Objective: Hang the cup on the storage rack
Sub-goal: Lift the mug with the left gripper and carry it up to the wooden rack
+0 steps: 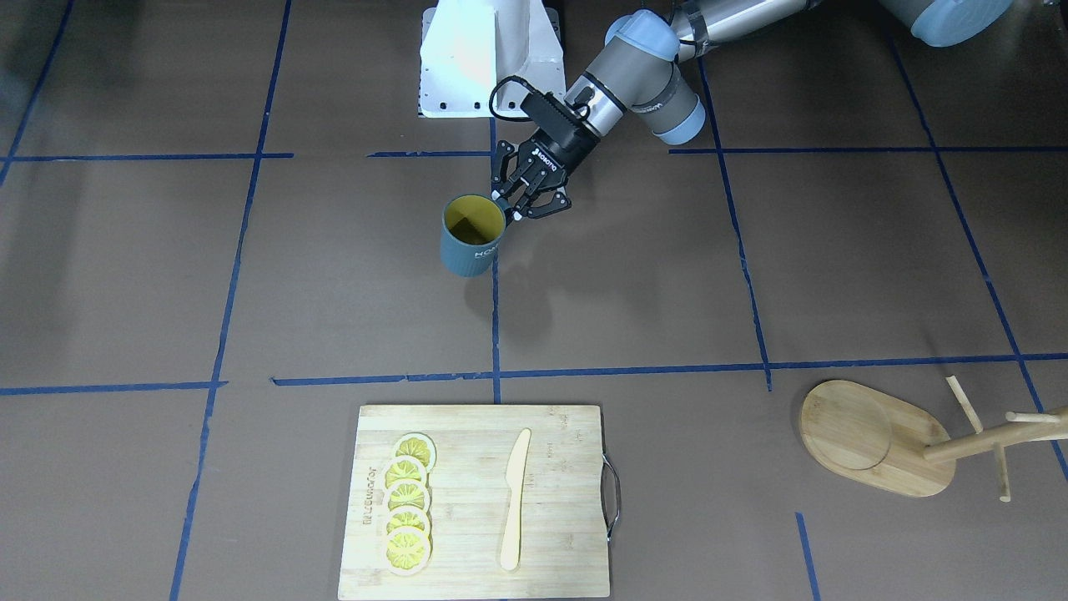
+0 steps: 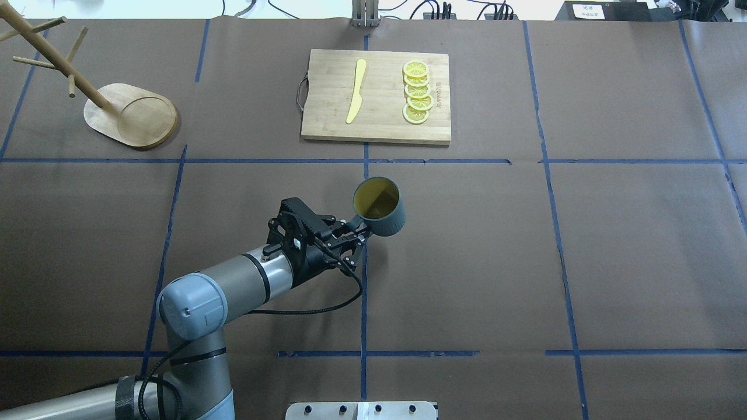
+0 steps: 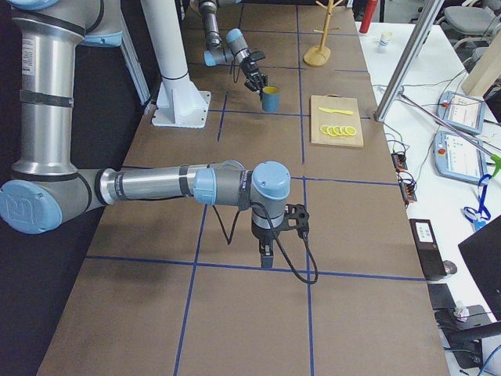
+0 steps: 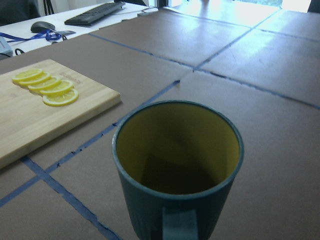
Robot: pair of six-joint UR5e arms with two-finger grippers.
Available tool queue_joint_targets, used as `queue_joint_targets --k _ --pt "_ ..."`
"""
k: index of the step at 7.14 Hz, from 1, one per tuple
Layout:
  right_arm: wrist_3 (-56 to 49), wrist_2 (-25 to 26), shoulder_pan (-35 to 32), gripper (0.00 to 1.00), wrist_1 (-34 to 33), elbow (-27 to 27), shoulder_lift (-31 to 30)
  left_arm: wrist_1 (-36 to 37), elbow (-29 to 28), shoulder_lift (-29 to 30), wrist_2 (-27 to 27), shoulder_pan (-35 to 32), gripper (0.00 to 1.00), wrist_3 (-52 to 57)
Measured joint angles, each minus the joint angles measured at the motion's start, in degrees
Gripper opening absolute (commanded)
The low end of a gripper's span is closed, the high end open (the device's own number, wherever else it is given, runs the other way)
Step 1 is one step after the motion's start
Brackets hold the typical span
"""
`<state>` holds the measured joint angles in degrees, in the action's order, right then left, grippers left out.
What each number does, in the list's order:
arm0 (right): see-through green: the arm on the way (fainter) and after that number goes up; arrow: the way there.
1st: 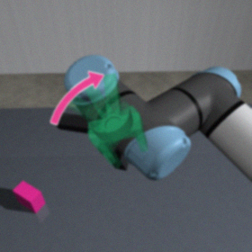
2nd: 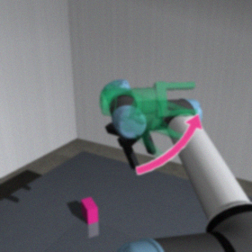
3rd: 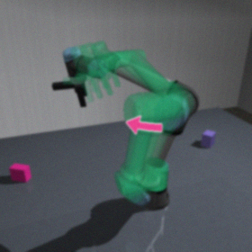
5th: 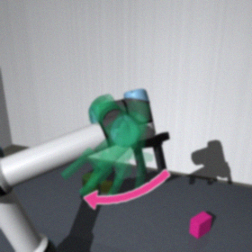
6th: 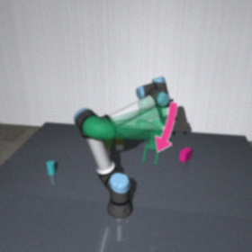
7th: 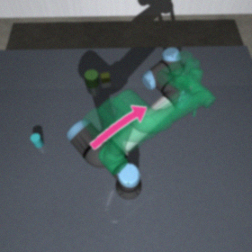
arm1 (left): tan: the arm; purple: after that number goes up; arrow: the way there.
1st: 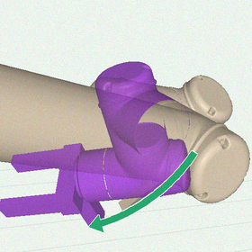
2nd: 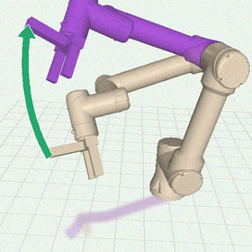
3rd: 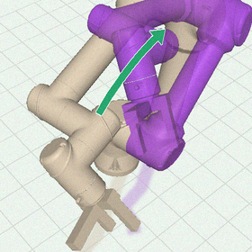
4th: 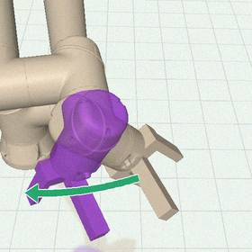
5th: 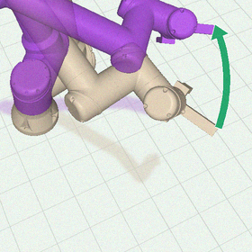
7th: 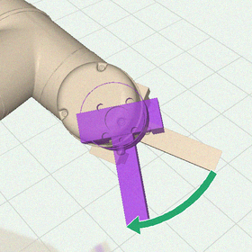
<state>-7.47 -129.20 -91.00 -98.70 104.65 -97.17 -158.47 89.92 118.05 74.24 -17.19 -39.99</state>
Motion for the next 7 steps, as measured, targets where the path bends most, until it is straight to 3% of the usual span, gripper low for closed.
queue_joint_targets --k 4,7 --pt "-0.08 0.00 0.03 1.00 0.00 -0.39 -0.03 -4.16 3.61 -0.22 -0.58 -6.95 0.00 -47.26" --pt "-0.09 0.06 0.09 1.00 0.08 -0.41 0.10 -7.81 3.77 -0.27 1.76 -18.10 0.00 -90.05"
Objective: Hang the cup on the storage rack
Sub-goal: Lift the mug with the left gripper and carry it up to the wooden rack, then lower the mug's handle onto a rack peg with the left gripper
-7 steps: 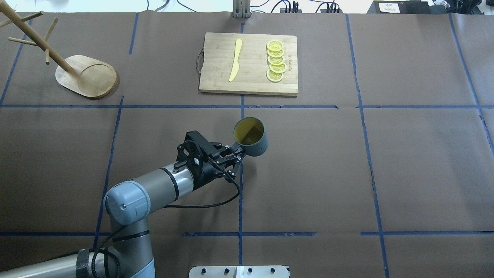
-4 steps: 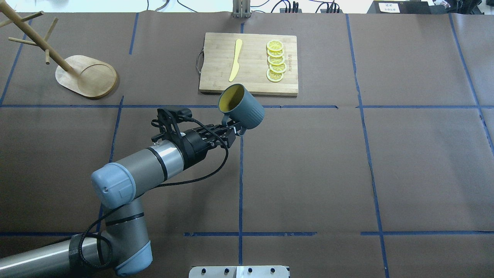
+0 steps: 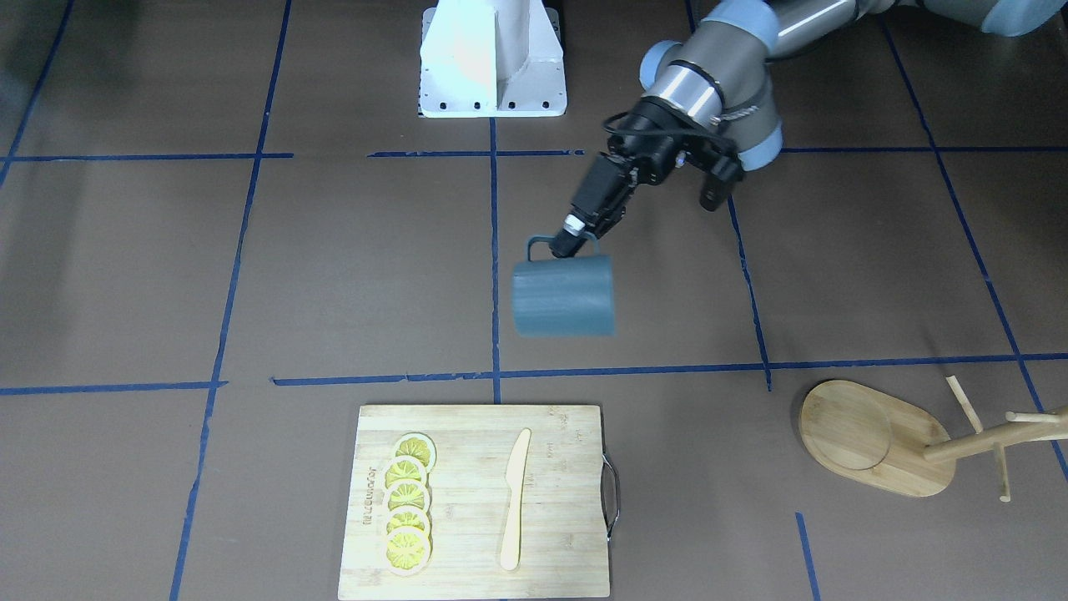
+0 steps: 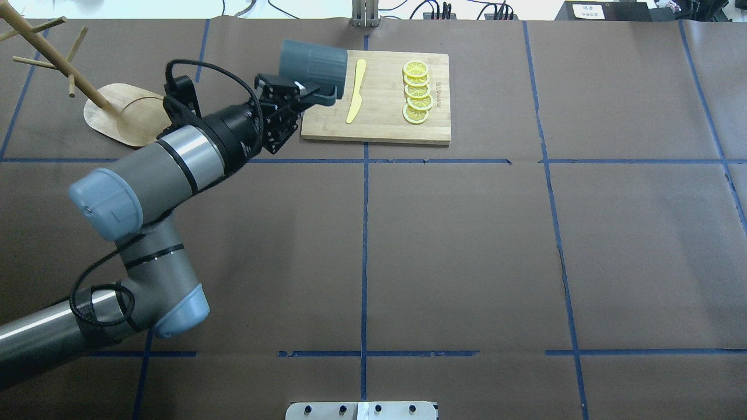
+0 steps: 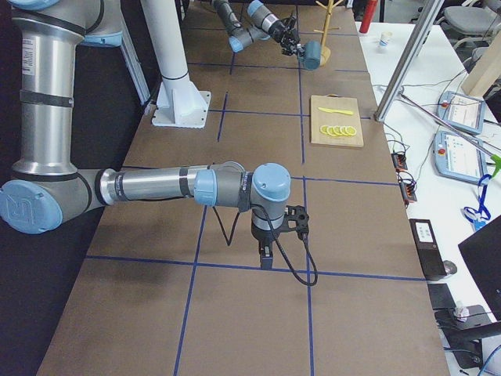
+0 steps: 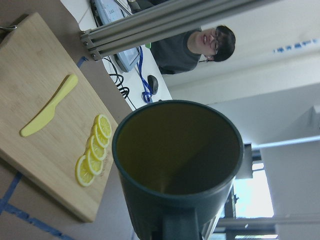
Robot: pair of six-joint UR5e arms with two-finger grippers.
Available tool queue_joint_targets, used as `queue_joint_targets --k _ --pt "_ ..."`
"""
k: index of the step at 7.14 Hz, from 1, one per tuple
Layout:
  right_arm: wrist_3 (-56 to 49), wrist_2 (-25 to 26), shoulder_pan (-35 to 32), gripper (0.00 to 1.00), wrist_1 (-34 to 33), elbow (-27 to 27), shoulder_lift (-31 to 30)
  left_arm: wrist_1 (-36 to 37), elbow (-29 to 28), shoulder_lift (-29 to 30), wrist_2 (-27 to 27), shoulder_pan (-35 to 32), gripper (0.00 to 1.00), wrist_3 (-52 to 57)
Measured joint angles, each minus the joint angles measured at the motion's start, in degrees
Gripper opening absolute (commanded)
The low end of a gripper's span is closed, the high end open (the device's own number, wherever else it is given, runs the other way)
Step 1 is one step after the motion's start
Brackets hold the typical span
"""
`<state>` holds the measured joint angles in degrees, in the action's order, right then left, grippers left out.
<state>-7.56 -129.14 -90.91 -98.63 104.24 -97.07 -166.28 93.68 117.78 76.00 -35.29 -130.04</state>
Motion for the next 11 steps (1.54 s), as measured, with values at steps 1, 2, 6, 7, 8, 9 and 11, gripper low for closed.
queue_joint_targets --k 1,2,6,7,8,9,11 --pt "0.00 0.00 0.01 1.00 0.01 0.00 0.07 -1.44 -0.34 -0.09 1.13 -4.00 0.00 -11.82" --pt "0.00 -0.01 0.03 1.00 0.01 0.00 0.10 -4.32 -1.39 -0.40 1.59 -7.29 0.00 -20.33" --pt "0.00 0.01 0.13 1.00 0.01 0.04 0.21 -15.50 -9.65 -3.05 3.32 -17.85 0.00 -33.42" --pt "0.00 -0.03 0.27 1.00 0.01 0.06 0.27 -16.16 -11.46 -3.60 5.74 -20.27 0.00 -33.96" --pt "0.02 -0.05 0.44 1.00 0.01 0.07 0.40 -17.99 -13.69 -4.35 7.88 -21.96 0.00 -34.14" --pt "0.04 -0.04 0.51 1.00 0.01 0.08 0.55 -22.88 -17.05 -5.55 9.03 -22.75 0.00 -34.71" --pt "0.06 -0.04 0.55 1.00 0.01 0.13 0.63 -33.45 -24.55 -6.82 10.69 -24.47 0.00 -37.71"
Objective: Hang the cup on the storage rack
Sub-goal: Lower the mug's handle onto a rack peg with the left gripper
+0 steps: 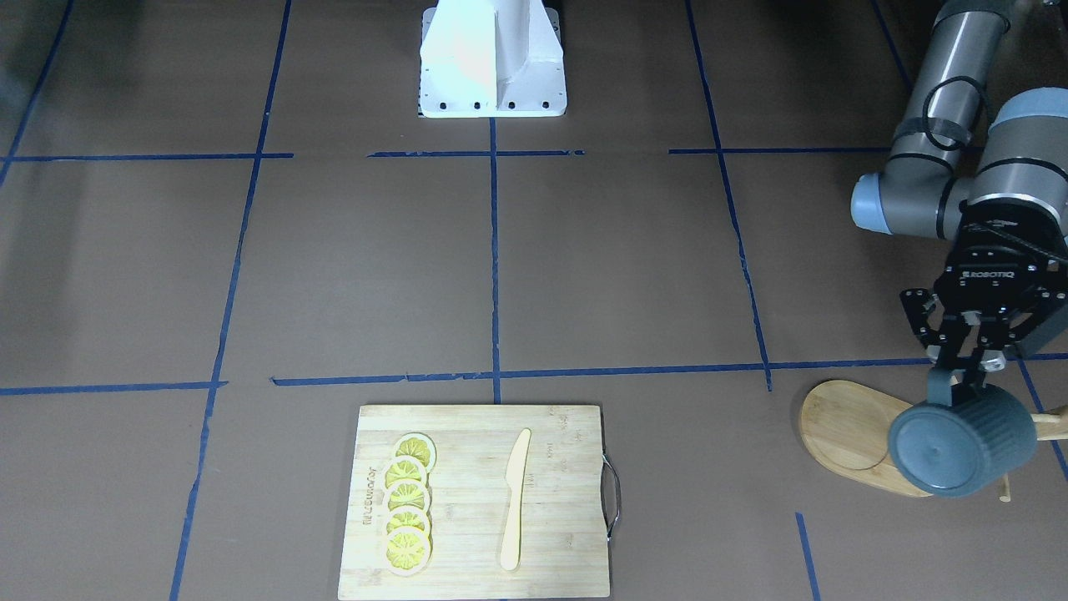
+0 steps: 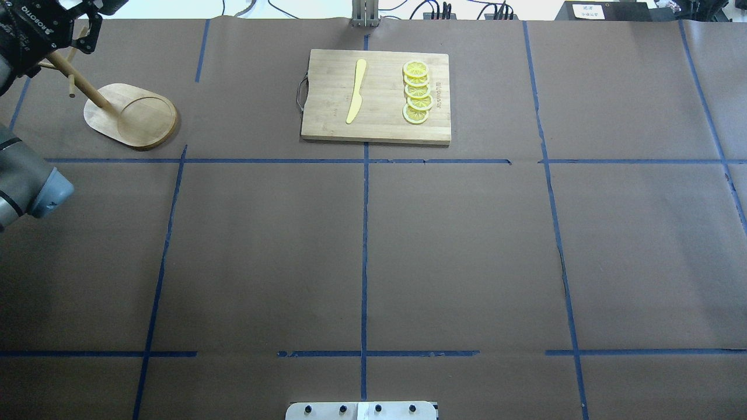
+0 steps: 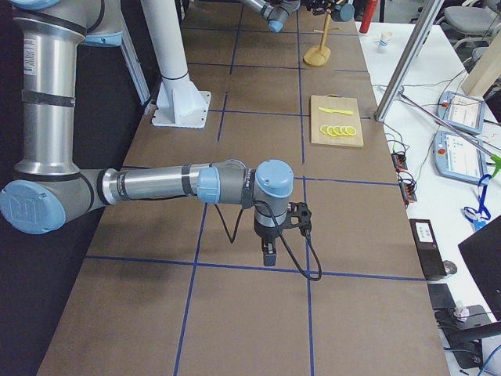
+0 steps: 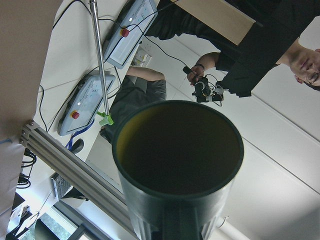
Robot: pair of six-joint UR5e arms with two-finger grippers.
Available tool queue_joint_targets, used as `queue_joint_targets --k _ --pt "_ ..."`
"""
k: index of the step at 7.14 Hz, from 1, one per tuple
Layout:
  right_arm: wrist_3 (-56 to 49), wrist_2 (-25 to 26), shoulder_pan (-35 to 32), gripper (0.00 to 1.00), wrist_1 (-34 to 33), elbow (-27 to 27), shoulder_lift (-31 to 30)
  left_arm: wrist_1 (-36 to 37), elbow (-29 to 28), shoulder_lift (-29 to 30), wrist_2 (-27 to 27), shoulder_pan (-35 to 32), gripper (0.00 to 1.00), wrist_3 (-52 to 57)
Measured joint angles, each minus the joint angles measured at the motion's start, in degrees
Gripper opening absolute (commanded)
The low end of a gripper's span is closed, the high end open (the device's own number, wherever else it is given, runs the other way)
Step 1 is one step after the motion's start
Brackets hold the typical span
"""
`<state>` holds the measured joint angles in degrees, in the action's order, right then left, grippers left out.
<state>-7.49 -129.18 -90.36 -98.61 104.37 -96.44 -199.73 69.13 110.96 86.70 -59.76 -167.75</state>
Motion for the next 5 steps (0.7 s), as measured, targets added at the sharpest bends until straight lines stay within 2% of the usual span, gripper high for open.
queue_joint_targets --k 2,4,5 --pt "-0.02 0.02 0.04 1.00 0.00 -0.03 0.05 -3.20 -2.76 -0.24 3.31 -2.45 0.00 -0.82" --pt "-0.02 0.04 0.11 1.00 0.00 -0.04 0.17 -6.03 -5.11 -0.40 4.09 -3.03 0.00 -0.95" --pt "-0.02 0.06 0.14 1.00 0.00 -0.04 0.28 -9.48 -8.13 -0.38 4.15 -3.00 0.00 -1.03"
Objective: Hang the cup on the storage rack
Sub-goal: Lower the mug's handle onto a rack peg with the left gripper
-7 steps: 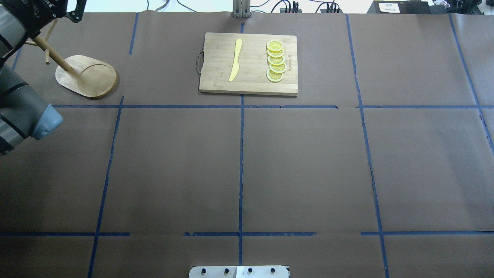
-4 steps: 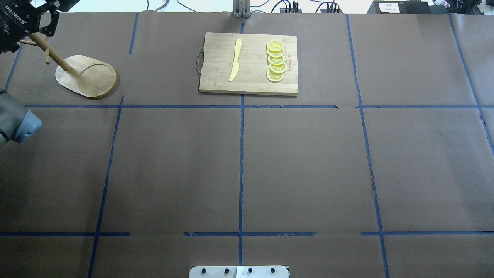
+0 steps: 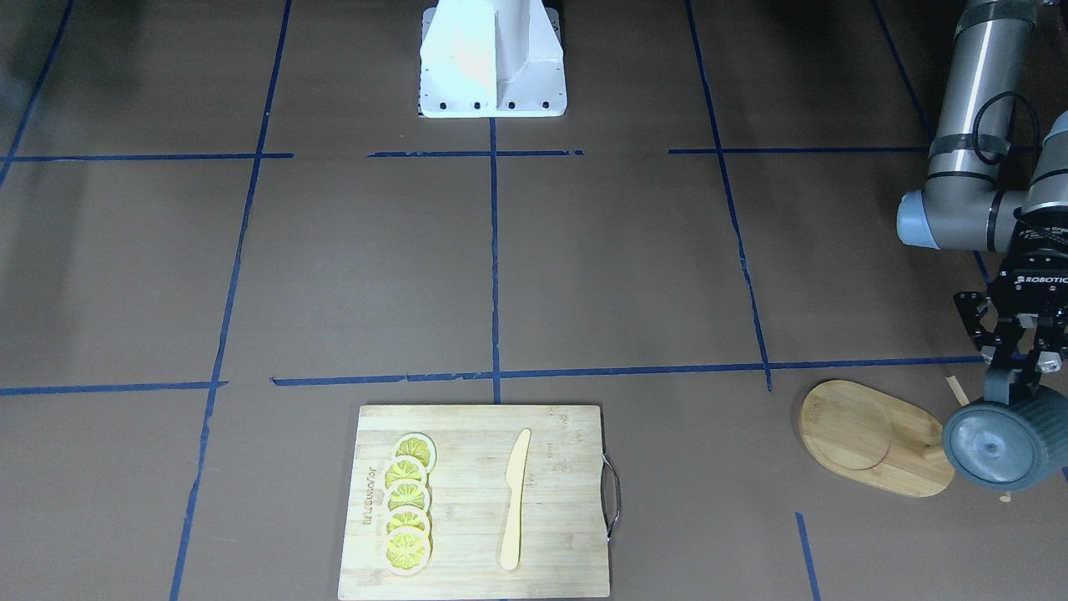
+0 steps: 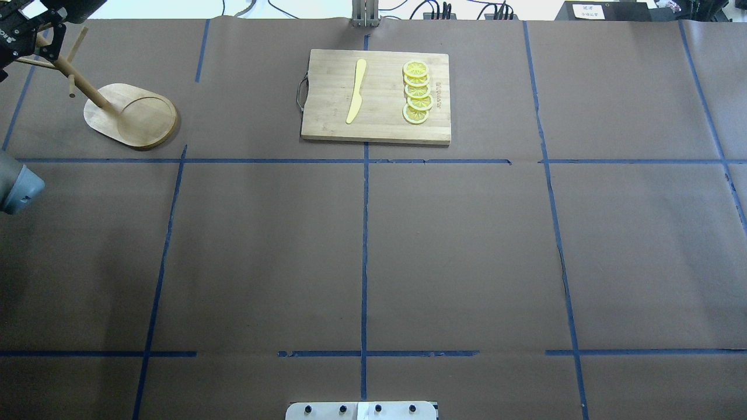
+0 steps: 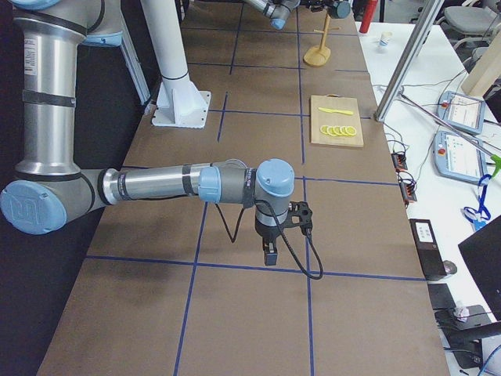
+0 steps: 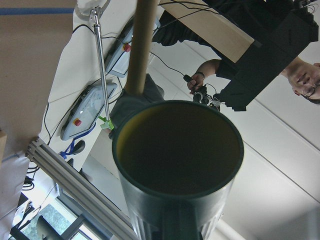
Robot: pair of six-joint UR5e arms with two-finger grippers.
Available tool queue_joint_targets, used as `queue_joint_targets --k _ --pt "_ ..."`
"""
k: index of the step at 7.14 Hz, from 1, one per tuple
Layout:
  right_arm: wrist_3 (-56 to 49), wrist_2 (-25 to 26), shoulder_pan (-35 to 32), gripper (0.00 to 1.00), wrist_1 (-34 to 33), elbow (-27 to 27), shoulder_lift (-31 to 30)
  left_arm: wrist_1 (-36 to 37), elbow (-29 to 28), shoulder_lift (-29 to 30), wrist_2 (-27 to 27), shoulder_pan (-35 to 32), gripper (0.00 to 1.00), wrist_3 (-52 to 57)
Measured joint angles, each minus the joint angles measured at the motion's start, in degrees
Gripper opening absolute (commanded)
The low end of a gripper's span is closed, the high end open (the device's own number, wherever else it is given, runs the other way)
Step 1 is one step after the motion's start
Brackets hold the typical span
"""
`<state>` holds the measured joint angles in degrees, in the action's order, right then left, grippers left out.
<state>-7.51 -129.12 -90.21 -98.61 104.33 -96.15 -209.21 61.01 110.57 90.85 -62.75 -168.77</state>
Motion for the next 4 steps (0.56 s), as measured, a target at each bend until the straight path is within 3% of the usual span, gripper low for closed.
queue_joint_targets --k 4 --pt "-0.04 -0.04 0.18 1.00 0.06 0.08 0.19 -7.11 -7.58 -0.09 0.12 0.29 0.00 -0.06"
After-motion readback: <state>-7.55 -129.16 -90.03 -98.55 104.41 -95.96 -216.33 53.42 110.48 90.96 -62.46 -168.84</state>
